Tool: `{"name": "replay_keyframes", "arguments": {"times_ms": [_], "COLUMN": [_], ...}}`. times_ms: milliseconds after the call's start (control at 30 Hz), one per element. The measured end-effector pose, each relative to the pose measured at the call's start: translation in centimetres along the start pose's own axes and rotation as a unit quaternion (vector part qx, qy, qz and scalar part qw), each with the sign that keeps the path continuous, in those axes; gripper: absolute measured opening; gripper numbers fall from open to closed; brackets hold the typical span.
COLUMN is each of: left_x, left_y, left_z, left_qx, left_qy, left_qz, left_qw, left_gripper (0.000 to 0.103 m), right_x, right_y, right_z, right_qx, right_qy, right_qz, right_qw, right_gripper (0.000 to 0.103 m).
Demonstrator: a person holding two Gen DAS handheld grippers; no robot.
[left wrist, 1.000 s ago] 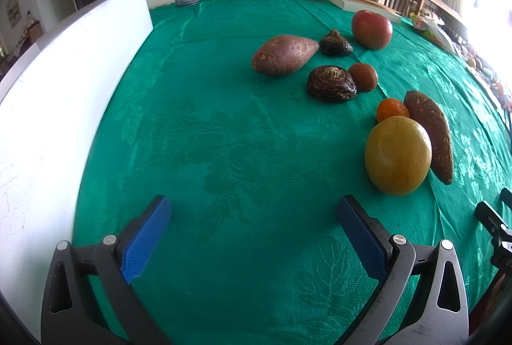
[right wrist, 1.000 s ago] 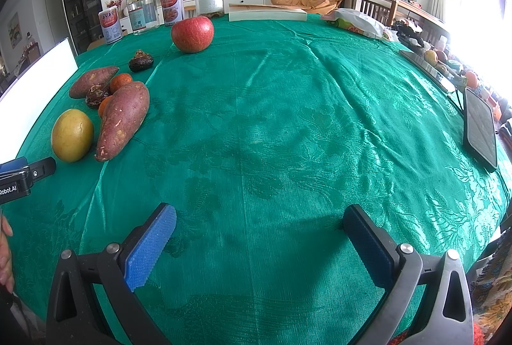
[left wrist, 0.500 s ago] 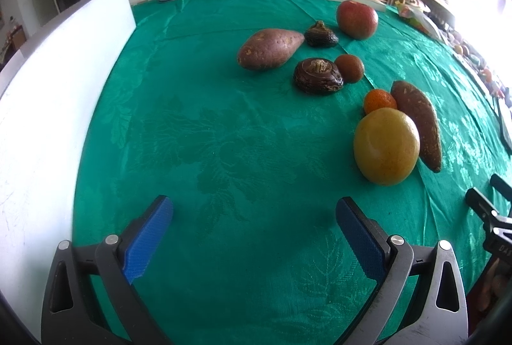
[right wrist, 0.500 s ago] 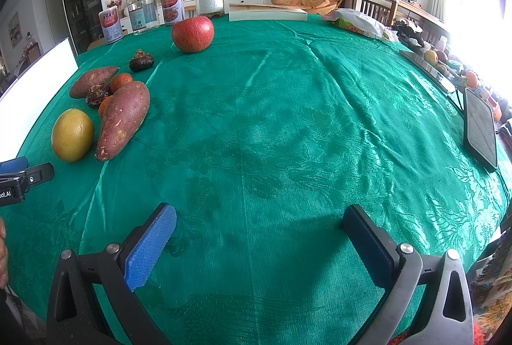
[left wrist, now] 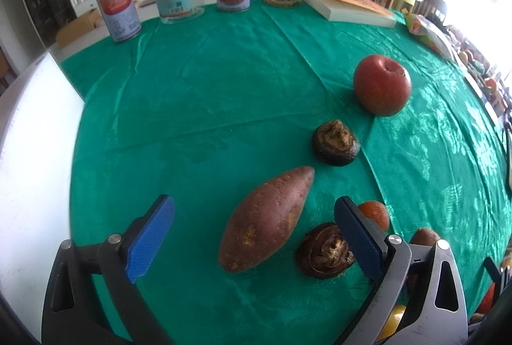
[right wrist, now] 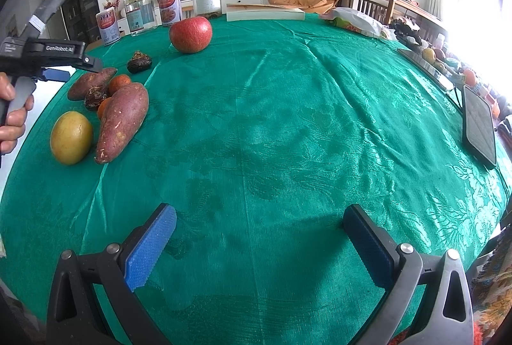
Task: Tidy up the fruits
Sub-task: 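Reach the left gripper to the sweet potato and close on it, then lower the sweet potato and open the left gripper to release it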
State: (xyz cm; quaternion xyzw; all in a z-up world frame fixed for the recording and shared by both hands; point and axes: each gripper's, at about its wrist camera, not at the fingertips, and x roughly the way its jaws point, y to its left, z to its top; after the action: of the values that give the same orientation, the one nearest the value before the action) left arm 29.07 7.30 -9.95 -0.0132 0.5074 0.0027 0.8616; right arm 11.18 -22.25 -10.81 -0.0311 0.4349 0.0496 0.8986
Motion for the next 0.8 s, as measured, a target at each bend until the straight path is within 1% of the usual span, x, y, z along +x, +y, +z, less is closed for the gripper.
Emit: {"name": "replay_keyframes", "arguments": {"times_ms": [33,67,100,133,167,233,300,367,433,500,567,667,700,733,800], "left_x": [0.4,0.7,0.9,0.9,0.7,0.1,-0.9,-2.5,-4.1,-5.5,-6.3,-6.4,-6.5,-6.5,-6.4], "left_y": [0.2,0.4,0.7,1.2,1.5,2.3,3.4,3.9,4.1,4.0,3.9,3.9,3.9,3.7,3.4], "left_z": [-0.1,-0.2,-0.5,-0.8,-1.1,-2.1,-3.6,-5.4,-7.5,-9.8,-11.9,-14.0,-14.5,-14.6,-14.7], "left_qx": [-0.002,-0.006,-0.016,-0.031,-0.044,-0.070,-0.102,-0.117,-0.116,-0.114,-0.114,-0.113,-0.110,-0.105,-0.095], "left_qy": [0.007,0.013,0.019,0.023,0.015,0.010,0.003,-0.002,-0.011,-0.017,-0.020,-0.014,-0.025,-0.033,-0.039], "left_qz": [-0.004,-0.011,-0.028,-0.050,-0.052,-0.035,-0.036,-0.019,0.003,0.016,0.019,0.024,0.025,0.030,0.041], "left_qw": [1.0000,0.9998,0.9993,0.9980,0.9976,0.9969,0.9941,0.9930,0.9932,0.9932,0.9931,0.9932,0.9933,0.9934,0.9939], "left_gripper": [0.085,0.069,0.060,0.046,0.044,0.044,0.044,0.044,0.044,0.044,0.044,0.044,0.044,0.045,0.061], "right_x": [0.0,0.0,0.1,0.1,0.1,0.1,0.1,0.1,0.1,0.1,0.1,0.0,0.0,0.0,0.0], "right_y": [0.1,0.1,0.1,0.1,0.1,0.1,0.1,0.1,0.1,0.1,0.1,0.1,0.1,0.1,0.1], "right_z": [0.0,0.0,0.1,0.1,0.1,0.1,0.1,0.1,0.1,0.1,0.1,0.0,0.0,0.0,0.0], "right_qx": [0.000,0.000,0.000,0.000,-0.001,-0.001,-0.002,-0.002,-0.002,-0.004,-0.005,-0.005,-0.005,-0.005,-0.006], "right_qy": [0.000,0.000,0.000,0.000,0.001,0.001,0.001,0.000,0.000,0.000,0.000,0.000,0.000,0.000,-0.001], "right_qz": [0.000,0.000,0.000,0.000,0.001,0.001,0.002,0.002,0.002,0.003,0.004,0.004,0.004,0.004,0.004], "right_qw": [1.000,1.000,1.000,1.000,1.000,1.000,1.000,1.000,1.000,1.000,1.000,1.000,1.000,1.000,1.000], "right_gripper": [0.103,0.103,0.103,0.103,0.103,0.103,0.103,0.103,0.103,0.103,0.103,0.103,0.103,0.103,0.103]}}
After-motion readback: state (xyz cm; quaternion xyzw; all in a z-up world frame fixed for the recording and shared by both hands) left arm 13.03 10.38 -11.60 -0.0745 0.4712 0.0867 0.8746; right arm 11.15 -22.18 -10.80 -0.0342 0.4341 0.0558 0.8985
